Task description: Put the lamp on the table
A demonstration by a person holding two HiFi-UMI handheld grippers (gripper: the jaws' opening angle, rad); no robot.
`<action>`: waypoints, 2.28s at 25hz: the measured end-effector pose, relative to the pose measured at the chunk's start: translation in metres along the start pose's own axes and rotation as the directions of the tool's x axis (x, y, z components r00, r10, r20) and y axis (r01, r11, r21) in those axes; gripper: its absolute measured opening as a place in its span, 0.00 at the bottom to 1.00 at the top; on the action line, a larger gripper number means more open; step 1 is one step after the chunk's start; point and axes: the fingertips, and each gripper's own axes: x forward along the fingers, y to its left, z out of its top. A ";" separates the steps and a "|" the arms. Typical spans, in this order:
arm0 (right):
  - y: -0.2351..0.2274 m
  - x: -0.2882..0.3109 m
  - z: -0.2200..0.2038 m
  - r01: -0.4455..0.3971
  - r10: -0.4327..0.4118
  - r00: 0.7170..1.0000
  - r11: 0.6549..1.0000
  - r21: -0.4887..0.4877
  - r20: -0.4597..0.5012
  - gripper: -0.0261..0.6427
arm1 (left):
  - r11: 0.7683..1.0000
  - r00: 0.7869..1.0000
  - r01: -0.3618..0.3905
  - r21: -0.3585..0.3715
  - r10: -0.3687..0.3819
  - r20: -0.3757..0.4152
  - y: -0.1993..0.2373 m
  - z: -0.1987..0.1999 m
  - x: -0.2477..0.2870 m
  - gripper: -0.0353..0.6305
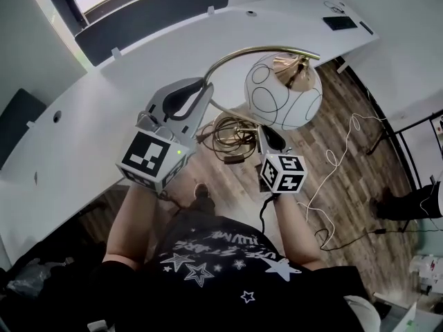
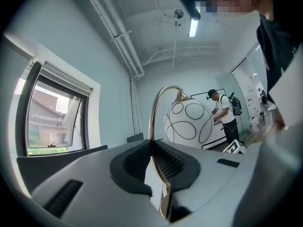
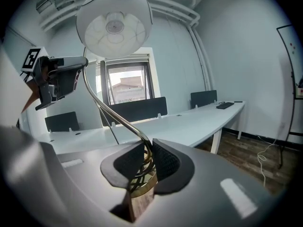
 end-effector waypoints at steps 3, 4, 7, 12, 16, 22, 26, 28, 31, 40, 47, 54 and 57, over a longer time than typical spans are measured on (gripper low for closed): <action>-0.008 0.020 0.008 0.014 -0.014 1.000 1.000 -0.002 -0.008 0.11 | 1.000 1.000 0.007 -0.006 -0.007 0.003 0.018 -0.004 0.018 0.11; -0.010 0.025 0.010 0.016 -0.016 1.000 1.000 -0.004 -0.008 0.11 | 1.000 1.000 0.007 -0.005 -0.007 0.005 0.024 -0.006 0.023 0.11; -0.013 0.044 0.019 0.026 -0.026 1.000 1.000 -0.002 -0.008 0.11 | 1.000 1.000 0.023 -0.006 -0.023 0.014 0.043 -0.008 0.037 0.11; -0.013 0.084 0.046 0.056 -0.056 0.998 0.998 -0.003 -0.005 0.11 | 0.999 0.998 0.050 -0.022 -0.049 0.026 0.089 -0.010 0.057 0.11; -0.009 0.094 0.049 0.061 -0.061 0.998 0.998 -0.013 -0.002 0.11 | 0.999 0.998 0.049 -0.001 -0.049 0.037 0.101 -0.012 0.058 0.11; -0.012 0.112 0.048 0.066 -0.066 0.998 0.998 -0.021 -0.022 0.11 | 0.998 0.997 0.064 0.027 -0.065 0.044 0.114 -0.017 0.072 0.11; -0.019 0.119 0.052 0.061 -0.062 0.998 0.998 -0.018 -0.024 0.11 | 0.999 0.998 0.049 0.011 -0.049 0.036 0.119 -0.020 0.082 0.11; -0.025 0.123 0.052 0.050 -0.051 0.998 0.999 -0.015 -0.023 0.11 | 0.999 0.998 0.043 0.013 -0.043 0.035 0.118 -0.020 0.087 0.11; -0.037 0.133 0.050 0.025 -0.025 0.999 1.000 -0.009 -0.028 0.11 | 0.999 0.999 0.030 0.015 -0.031 0.016 0.116 -0.025 0.100 0.11; -0.082 0.204 0.073 -0.109 0.107 0.992 0.994 -0.029 -0.060 0.11 | 0.996 0.996 -0.083 0.031 0.083 -0.023 0.137 -0.032 0.159 0.11; -0.121 0.268 0.112 -0.200 0.195 0.977 0.977 -0.068 -0.082 0.11 | 0.981 0.980 -0.191 0.035 0.193 -0.056 0.172 -0.031 0.219 0.11; -0.133 0.298 0.121 -0.273 0.265 0.960 0.958 -0.087 -0.094 0.11 | 0.964 0.961 -0.261 0.057 0.265 -0.074 0.177 -0.035 0.235 0.11; -0.136 0.312 0.125 -0.312 0.302 0.948 0.946 -0.093 -0.102 0.11 | 0.952 0.949 -0.300 0.067 0.305 -0.078 0.182 -0.037 0.241 0.11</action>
